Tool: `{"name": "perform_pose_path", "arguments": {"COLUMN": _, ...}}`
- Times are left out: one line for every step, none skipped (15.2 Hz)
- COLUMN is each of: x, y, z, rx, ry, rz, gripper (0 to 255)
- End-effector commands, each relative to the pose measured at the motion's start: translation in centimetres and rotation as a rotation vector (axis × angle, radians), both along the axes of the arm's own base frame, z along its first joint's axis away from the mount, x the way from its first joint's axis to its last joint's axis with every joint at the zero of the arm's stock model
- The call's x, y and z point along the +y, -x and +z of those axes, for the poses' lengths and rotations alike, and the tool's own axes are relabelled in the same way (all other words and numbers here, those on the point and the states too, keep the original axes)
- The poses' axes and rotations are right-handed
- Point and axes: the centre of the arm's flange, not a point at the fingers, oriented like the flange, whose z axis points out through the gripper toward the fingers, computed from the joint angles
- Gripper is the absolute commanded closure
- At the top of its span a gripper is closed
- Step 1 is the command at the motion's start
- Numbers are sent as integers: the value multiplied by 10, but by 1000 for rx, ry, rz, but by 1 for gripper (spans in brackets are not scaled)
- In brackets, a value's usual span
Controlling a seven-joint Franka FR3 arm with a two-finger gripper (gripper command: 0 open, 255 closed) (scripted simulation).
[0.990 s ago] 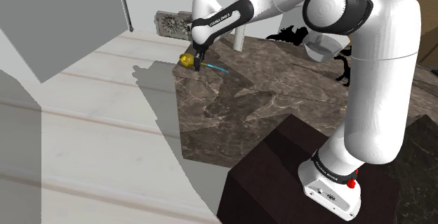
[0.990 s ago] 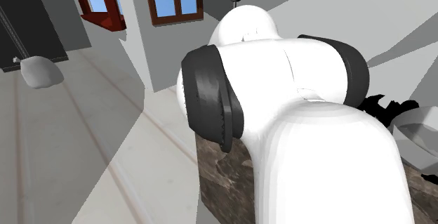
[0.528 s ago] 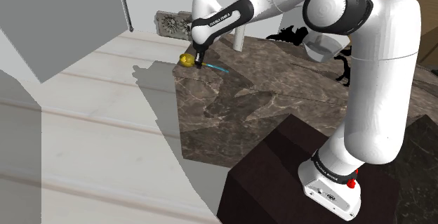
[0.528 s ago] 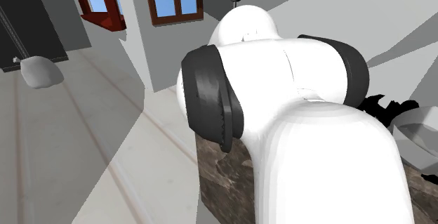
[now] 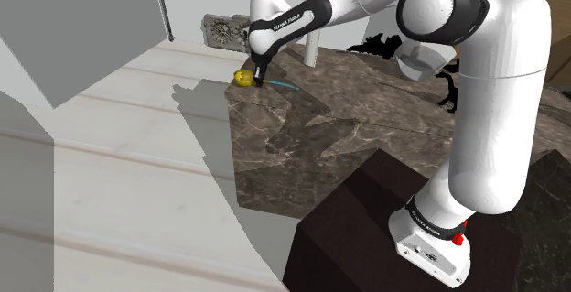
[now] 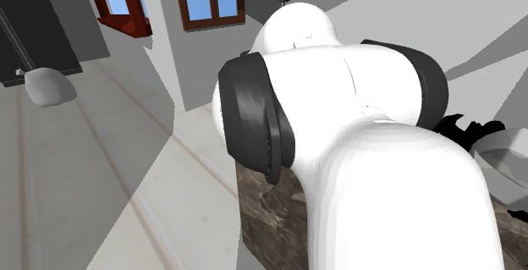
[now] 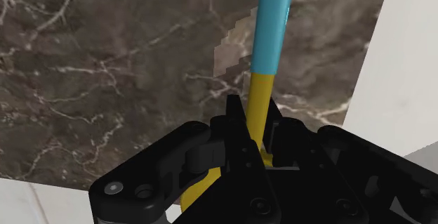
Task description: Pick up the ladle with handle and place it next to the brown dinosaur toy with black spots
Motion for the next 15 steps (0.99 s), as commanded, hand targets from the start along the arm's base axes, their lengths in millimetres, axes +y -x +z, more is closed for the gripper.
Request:
{"name": "perform_pose_path", "arguments": {"x": -1, "y": 1, "z": 11, "rx": 0, "ry": 0, "rz": 0, "gripper": 255}}
{"name": "perform_pose_path", "arguments": {"x": -1, "y": 1, "z": 16, "rx": 0, "ry": 0, "rz": 0, "gripper": 255}}
{"name": "perform_pose_path", "arguments": {"x": -1, "y": 1, "z": 22, "rx": 0, "ry": 0, "rz": 0, "gripper": 255}}
{"name": "perform_pose_path", "arguments": {"x": -1, "y": 1, "z": 27, "rx": 0, "ry": 0, "rz": 0, "gripper": 255}}
{"name": "perform_pose_path", "arguments": {"x": -1, "y": 1, "z": 32, "rx": 0, "ry": 0, "rz": 0, "gripper": 255}}
{"name": "perform_pose_path", "arguments": {"x": -1, "y": 1, "z": 38, "rx": 0, "ry": 0, "rz": 0, "gripper": 255}}
{"name": "perform_pose_path", "arguments": {"x": -1, "y": 1, "z": 43, "rx": 0, "ry": 0, "rz": 0, "gripper": 255}}
{"name": "perform_pose_path", "arguments": {"x": -1, "y": 1, "z": 48, "rx": 0, "ry": 0, "rz": 0, "gripper": 255}}
{"name": "perform_pose_path", "arguments": {"x": -1, "y": 1, "z": 53, "rx": 0, "ry": 0, "rz": 0, "gripper": 255}}
{"name": "perform_pose_path", "arguments": {"x": -1, "y": 1, "z": 59, "rx": 0, "ry": 0, "rz": 0, "gripper": 255}}
{"name": "perform_pose_path", "arguments": {"x": -1, "y": 1, "z": 64, "rx": 0, "ry": 0, "rz": 0, "gripper": 255}}
{"name": "perform_pose_path", "arguments": {"x": -1, "y": 1, "z": 69, "rx": 0, "ry": 0, "rz": 0, "gripper": 255}}
{"name": "perform_pose_path", "arguments": {"x": -1, "y": 1, "z": 75, "rx": 0, "ry": 0, "rz": 0, "gripper": 255}}
{"name": "perform_pose_path", "arguments": {"x": -1, "y": 1, "z": 80, "rx": 0, "ry": 0, "rz": 0, "gripper": 255}}
{"name": "perform_pose_path", "arguments": {"x": -1, "y": 1, "z": 85, "rx": 0, "ry": 0, "rz": 0, "gripper": 255}}
